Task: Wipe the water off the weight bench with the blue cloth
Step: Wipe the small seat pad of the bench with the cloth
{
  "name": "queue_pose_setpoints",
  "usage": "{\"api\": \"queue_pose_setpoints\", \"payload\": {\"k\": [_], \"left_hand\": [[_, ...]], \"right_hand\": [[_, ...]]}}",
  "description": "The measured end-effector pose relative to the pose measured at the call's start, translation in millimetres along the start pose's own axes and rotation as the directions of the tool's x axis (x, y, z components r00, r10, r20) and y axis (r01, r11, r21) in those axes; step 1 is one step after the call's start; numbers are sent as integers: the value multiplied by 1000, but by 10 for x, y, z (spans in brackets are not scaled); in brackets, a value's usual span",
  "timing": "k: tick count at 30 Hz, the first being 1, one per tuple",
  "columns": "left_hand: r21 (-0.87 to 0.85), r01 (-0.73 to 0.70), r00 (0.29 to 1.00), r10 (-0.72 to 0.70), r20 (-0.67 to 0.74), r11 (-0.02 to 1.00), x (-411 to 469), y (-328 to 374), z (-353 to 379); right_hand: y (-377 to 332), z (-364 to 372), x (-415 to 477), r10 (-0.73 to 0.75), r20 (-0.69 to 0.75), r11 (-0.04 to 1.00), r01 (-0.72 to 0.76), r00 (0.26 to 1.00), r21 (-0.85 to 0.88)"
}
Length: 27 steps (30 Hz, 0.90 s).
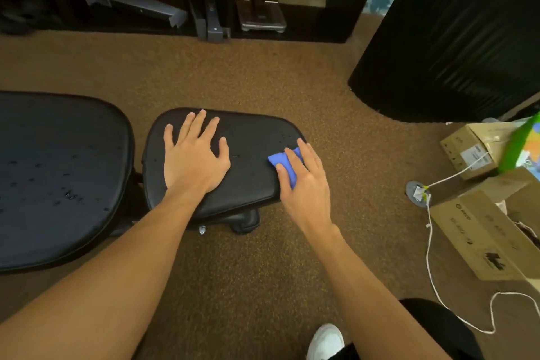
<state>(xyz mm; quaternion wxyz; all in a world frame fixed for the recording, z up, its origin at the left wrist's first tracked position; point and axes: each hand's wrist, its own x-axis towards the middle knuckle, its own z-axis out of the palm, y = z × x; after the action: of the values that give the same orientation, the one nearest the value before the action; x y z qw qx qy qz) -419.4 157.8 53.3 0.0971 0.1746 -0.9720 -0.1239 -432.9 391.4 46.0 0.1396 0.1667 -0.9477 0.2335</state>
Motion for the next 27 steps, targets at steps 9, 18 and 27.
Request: {"api": "queue_pose_setpoints", "payload": {"k": [9,18,27], "left_hand": [[24,5,1000,-5,-26,1000,19,7,31],[23,12,999,-11,-41,1000,10,21,29],[26,8,999,-7,-50,1000,19,20,32]], "right_hand": [[142,-60,-22,37,6,996,-38,999,78],[85,-88,-47,-101,30,995,100,994,10],[-87,-9,-55,-158,87,981,167,984,-101]]}}
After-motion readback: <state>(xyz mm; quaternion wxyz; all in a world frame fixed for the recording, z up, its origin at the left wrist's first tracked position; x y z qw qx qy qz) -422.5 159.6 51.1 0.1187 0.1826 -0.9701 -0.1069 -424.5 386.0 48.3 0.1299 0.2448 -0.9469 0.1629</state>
